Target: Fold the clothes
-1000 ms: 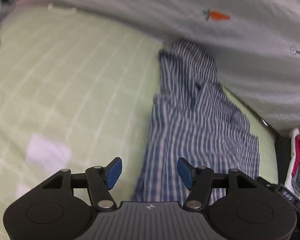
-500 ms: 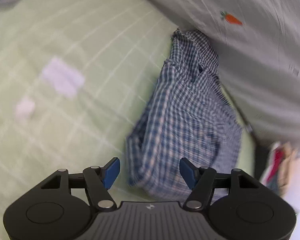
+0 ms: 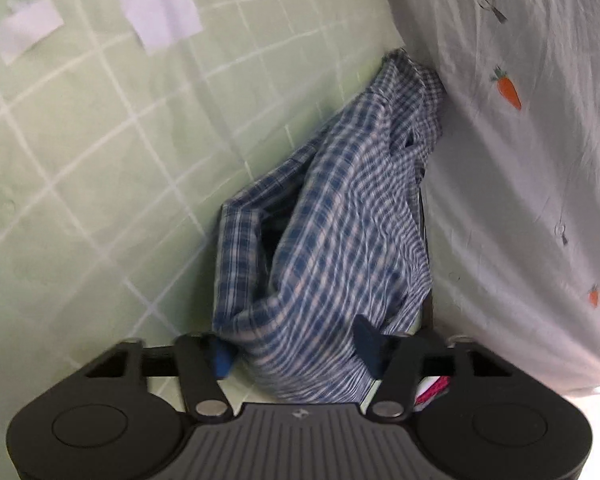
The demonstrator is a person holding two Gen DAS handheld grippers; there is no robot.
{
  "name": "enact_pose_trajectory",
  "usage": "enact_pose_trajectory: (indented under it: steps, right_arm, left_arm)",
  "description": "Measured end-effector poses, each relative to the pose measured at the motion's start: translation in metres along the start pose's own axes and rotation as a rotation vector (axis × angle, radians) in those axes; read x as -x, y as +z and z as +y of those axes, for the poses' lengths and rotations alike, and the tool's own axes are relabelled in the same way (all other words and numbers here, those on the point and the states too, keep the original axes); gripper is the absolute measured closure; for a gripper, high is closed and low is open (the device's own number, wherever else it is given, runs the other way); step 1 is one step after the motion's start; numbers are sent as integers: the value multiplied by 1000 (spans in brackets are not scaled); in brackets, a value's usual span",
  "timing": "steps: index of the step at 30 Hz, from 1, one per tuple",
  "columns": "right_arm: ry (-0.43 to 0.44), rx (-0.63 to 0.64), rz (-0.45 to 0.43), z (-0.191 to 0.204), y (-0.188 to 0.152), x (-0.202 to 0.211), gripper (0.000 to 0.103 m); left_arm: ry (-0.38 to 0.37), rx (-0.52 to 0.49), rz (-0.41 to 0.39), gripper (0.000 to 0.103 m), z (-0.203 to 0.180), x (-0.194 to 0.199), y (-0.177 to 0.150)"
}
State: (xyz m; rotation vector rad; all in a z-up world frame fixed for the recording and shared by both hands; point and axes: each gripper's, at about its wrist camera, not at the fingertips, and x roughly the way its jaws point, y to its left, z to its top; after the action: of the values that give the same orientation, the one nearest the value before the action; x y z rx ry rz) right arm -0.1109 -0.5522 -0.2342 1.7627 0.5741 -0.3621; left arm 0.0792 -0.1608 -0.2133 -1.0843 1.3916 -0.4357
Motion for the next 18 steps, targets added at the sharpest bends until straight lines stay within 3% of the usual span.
enact_pose_trajectory:
  steps: [1,3,4,5,7,18]
  right_arm:
    - [2,-2,6,1,1,-3,32]
    - [-11,5,17,3,5,-5,45]
    - [-18,8,23,4,6,-6,55]
    - [-25,29,30,6,6,-7,72]
    - [-39,76,44,10,3,-9,89]
    - [17,216,70,18,-22,47,96]
  left_arm:
    - [-3,14,0,73,2,-1,1]
    - [-21,42,3,91,7,-4,3]
    - [-35,53,0,92,8,-4,2]
    - [-45,61,-4,92,9,-4,1]
    - [-47,65,-15,94,10,-1,-2]
    - [-126,103,-65,96,12,45,-49]
